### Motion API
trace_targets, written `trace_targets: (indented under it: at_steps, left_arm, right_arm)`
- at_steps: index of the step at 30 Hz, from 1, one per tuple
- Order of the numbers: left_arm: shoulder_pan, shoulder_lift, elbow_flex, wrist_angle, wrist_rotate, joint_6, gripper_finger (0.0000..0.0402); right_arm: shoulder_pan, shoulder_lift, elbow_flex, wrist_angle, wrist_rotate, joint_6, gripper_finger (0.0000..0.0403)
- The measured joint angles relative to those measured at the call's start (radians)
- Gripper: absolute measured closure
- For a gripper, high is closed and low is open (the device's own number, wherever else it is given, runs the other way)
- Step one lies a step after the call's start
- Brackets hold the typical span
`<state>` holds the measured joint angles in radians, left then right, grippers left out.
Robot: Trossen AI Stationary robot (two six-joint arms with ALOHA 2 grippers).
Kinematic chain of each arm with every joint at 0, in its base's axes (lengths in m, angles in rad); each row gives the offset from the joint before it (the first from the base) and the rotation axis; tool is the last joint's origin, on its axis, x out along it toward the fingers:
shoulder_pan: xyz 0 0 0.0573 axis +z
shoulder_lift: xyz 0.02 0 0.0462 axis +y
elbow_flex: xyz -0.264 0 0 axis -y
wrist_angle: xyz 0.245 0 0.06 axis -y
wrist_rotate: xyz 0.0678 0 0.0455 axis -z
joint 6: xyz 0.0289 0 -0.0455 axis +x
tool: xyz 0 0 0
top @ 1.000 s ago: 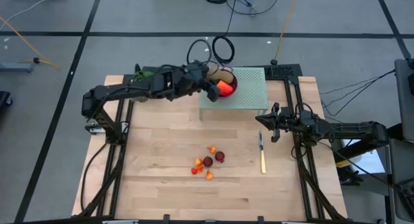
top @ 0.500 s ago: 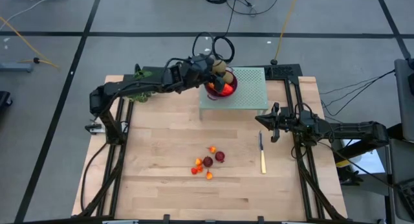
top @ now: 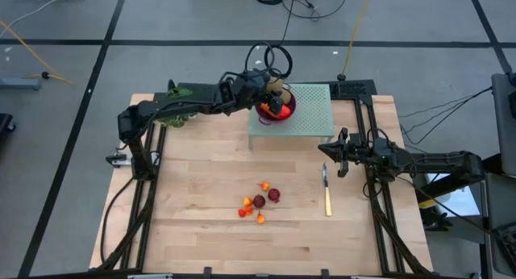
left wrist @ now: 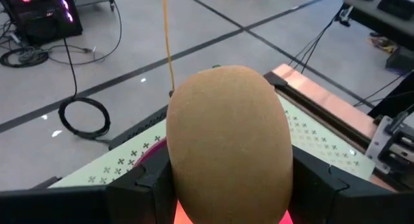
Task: Pick & Place Fruit
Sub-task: Put the kiwi into the dark red colander on the shelf
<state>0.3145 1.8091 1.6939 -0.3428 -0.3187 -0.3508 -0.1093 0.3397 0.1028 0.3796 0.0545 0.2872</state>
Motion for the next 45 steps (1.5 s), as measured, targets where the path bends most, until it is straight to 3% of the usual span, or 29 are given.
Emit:
trace_targets:
  at_steps: [24, 45]
  left_arm:
    - [0.005, 0.042, -0.001, -0.115, 0.003, -0.023, 0.019]
    - [0.007, 0.037, -0.001, -0.14, -0.005, 0.125, 0.0189]
  right_arm:
    - [0.0, 0.0, 0.0, 0.002, -0.003, 0.0, 0.0399]
    - [0.0, 0.0, 0.0, 0.003, -0.004, 0.0, 0.0399]
